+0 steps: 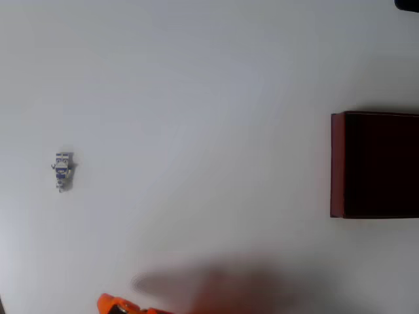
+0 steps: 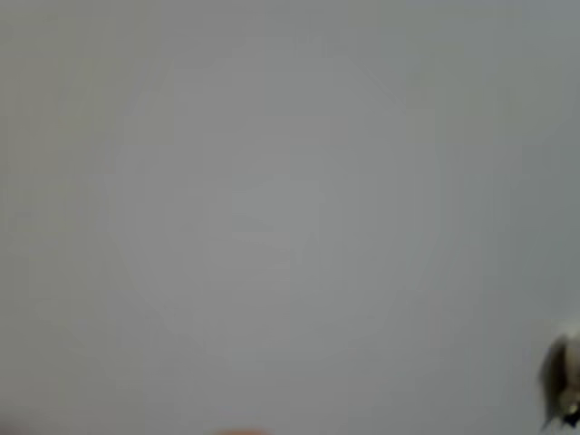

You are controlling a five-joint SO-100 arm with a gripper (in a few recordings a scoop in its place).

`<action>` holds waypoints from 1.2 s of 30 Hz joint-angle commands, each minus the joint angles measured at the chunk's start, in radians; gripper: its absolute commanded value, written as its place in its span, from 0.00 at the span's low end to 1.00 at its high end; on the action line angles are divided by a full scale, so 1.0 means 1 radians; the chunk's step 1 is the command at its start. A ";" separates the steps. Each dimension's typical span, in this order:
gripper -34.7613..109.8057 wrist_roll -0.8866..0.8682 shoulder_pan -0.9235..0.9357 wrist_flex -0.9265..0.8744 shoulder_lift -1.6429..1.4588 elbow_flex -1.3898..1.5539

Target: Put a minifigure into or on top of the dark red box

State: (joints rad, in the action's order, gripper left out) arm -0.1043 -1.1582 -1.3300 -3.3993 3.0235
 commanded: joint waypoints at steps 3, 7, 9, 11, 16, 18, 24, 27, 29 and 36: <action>0.24 -0.031 -0.012 -0.026 -0.011 -0.003; 0.24 -0.031 -0.012 -0.026 -0.011 -0.003; 0.24 -0.031 -0.012 -0.026 -0.011 -0.003; 0.24 -0.031 -0.012 -0.026 -0.011 -0.003; 0.24 -0.031 -0.011 -0.026 -0.011 -0.003; 0.24 -0.032 -0.011 -0.026 -0.011 -0.003; 0.24 -0.135 -0.011 -0.011 -0.011 0.005; 0.24 -0.337 0.028 0.098 -0.012 0.046; 0.25 -0.417 0.063 0.127 -0.012 0.046; 0.26 -1.066 0.218 0.002 -0.011 -0.014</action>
State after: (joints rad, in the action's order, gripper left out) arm -0.9004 -0.9925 -1.2717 -3.3962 3.0695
